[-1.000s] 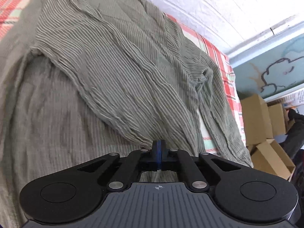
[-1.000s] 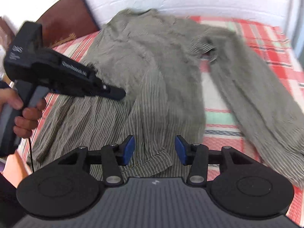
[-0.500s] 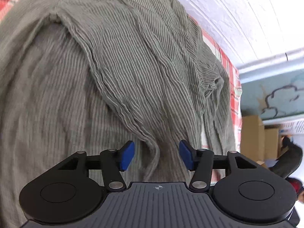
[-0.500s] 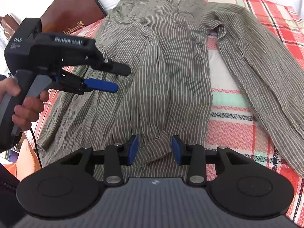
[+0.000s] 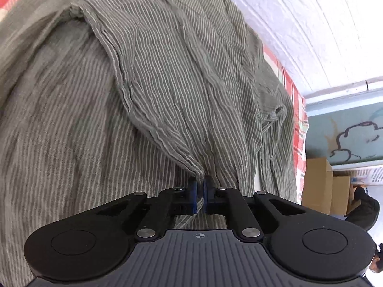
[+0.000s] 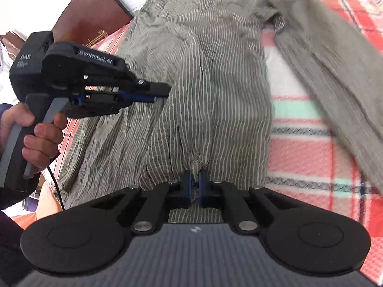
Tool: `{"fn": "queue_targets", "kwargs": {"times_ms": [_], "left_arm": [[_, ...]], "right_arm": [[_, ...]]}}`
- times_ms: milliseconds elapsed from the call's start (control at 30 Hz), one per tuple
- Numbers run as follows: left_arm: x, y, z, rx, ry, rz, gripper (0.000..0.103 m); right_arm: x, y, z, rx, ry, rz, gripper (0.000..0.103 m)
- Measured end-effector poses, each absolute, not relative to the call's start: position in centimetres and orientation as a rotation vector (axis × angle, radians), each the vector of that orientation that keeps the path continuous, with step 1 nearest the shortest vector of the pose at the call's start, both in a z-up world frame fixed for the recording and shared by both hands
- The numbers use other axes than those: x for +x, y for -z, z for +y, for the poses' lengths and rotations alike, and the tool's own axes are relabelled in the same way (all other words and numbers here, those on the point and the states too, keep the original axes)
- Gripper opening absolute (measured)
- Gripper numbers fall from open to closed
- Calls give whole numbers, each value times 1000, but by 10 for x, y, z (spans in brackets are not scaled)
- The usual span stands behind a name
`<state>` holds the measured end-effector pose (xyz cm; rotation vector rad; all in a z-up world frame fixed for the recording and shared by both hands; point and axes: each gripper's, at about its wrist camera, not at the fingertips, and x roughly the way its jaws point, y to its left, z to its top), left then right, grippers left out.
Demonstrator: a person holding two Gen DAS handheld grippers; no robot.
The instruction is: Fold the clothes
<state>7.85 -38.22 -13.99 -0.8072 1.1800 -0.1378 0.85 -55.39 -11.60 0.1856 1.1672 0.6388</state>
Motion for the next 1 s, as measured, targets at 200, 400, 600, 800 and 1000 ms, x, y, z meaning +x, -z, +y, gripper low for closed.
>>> {"fn": "queue_targets", "kwargs": {"times_ms": [200, 400, 600, 800, 1000], "left_arm": [[77, 131, -386, -745, 168, 1196, 1], [81, 145, -401, -651, 159, 1260, 5], [75, 128, -398, -517, 181, 1234, 28], [69, 107, -396, -375, 208, 1193, 42], [109, 97, -409, -250, 213, 1187, 59]], "right_arm": [[3, 82, -588, 144, -568, 1094, 5], [12, 99, -602, 114, -489, 1141, 5], [14, 111, -602, 91, -476, 1180, 7], [14, 86, -609, 105, -506, 1097, 17], [31, 94, -601, 65, -528, 1131, 22]]}}
